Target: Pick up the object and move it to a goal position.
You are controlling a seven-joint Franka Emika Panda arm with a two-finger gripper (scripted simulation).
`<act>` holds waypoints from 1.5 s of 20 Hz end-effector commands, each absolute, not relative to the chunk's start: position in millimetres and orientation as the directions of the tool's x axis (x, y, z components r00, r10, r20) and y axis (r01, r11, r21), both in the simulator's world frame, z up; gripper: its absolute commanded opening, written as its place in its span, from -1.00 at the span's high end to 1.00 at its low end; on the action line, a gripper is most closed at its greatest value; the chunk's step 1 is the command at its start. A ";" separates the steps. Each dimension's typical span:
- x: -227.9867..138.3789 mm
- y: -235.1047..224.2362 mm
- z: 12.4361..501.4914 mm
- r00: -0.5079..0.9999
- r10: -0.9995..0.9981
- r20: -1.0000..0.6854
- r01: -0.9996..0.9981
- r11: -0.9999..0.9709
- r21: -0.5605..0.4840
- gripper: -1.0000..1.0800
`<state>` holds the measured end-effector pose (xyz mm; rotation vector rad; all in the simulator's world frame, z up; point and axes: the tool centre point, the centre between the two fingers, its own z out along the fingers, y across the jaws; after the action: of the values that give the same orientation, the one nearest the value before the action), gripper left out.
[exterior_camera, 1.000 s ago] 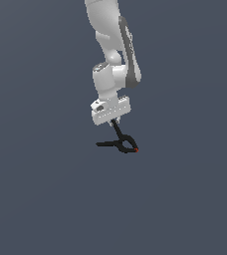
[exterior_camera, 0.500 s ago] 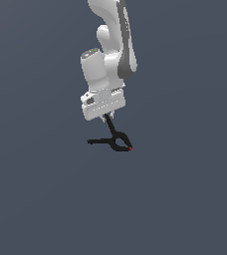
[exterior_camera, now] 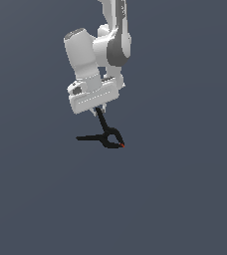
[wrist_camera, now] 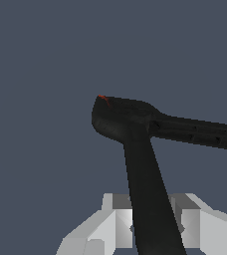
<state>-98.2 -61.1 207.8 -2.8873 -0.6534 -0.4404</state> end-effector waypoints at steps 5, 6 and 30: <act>-79.9 -90.0 259.8 0.862 0.397 0.316 0.440 -0.895 -0.077 1.00; -76.9 -94.6 268.0 0.862 0.397 0.316 0.440 -0.895 -0.077 1.00; -37.6 -151.5 362.1 0.864 0.391 0.318 0.436 -0.896 -0.082 1.00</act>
<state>-37.7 -151.5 361.6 -2.8858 -0.6431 -0.4438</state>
